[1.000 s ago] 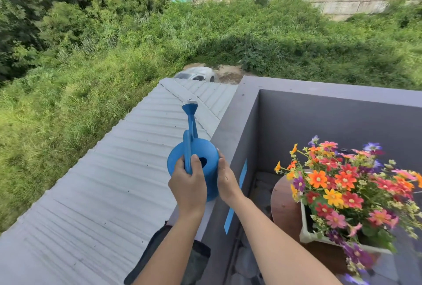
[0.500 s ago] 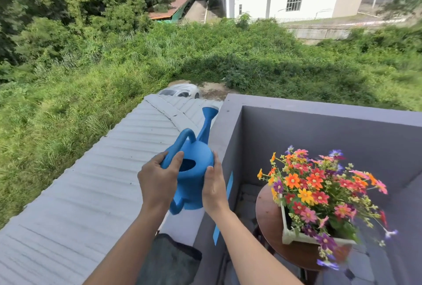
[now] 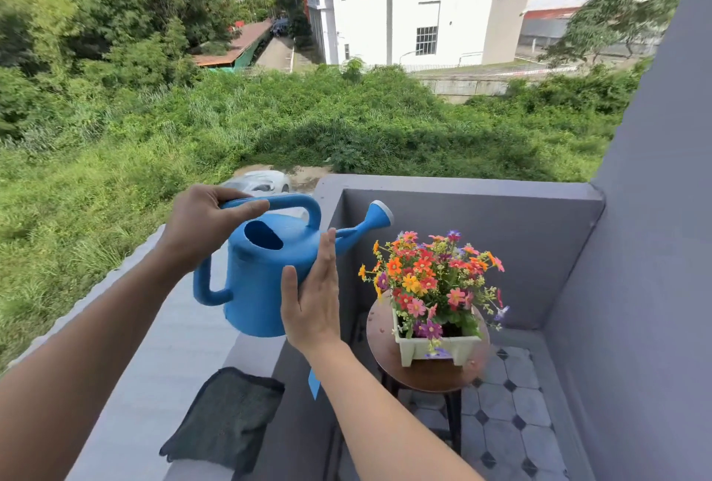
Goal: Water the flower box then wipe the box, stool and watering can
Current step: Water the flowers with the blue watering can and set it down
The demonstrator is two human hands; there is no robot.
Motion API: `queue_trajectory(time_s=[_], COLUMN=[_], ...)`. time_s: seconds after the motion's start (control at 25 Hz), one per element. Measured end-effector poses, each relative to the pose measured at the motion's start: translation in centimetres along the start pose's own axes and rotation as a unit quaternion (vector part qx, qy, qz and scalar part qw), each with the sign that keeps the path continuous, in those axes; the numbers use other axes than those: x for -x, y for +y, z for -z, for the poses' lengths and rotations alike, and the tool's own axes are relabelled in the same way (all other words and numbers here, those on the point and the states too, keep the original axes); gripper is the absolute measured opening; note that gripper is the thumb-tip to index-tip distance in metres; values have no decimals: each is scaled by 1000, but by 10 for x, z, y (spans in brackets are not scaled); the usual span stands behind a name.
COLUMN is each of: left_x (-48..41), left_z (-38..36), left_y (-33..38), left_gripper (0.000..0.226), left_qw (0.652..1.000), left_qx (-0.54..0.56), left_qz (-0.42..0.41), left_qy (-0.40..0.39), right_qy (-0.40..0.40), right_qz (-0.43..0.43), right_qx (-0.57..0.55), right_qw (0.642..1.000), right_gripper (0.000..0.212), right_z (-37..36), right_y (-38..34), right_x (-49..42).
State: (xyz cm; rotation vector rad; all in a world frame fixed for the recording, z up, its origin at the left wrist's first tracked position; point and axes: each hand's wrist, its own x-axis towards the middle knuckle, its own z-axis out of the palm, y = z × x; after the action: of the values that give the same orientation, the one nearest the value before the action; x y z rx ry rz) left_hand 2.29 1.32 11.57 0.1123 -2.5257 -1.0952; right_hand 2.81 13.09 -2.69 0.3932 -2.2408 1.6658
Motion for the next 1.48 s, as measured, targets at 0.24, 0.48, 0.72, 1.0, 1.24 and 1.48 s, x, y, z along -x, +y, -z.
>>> queue_trajectory(time_s=[0.24,0.48,0.72,1.0,1.24,1.48], left_x=[2,2,-11,-33,-41,-50], left_z=[8,10,5,4,-3,-9], left_y=[34,68,88,92,105,119], left_gripper=[19,26,27,32,28,30], left_qw=[992,979,971,958,940,945], left_qx=[-106,-170,-203,-260,-293,-260], left_qz=[-52,-80,-92,-65,-65,-85], left_qy=[-51,-84,-90,-103,-160,-177], right_qy=[-27,-12,-16,-57,-51,17], right_qz=[-18,-11,-30,-52,-51,-32], right_qx=[22,18,-3,-11,-25,-12], right_qw=[999,1000,999,997,997,999], right_gripper=[86,89,84,74,71,81], right_z=[19,27,32,28,25,34], right_y=[-21,-32,-38,-43,-43,-40], right_x=[28,35,16,3,7,-6])
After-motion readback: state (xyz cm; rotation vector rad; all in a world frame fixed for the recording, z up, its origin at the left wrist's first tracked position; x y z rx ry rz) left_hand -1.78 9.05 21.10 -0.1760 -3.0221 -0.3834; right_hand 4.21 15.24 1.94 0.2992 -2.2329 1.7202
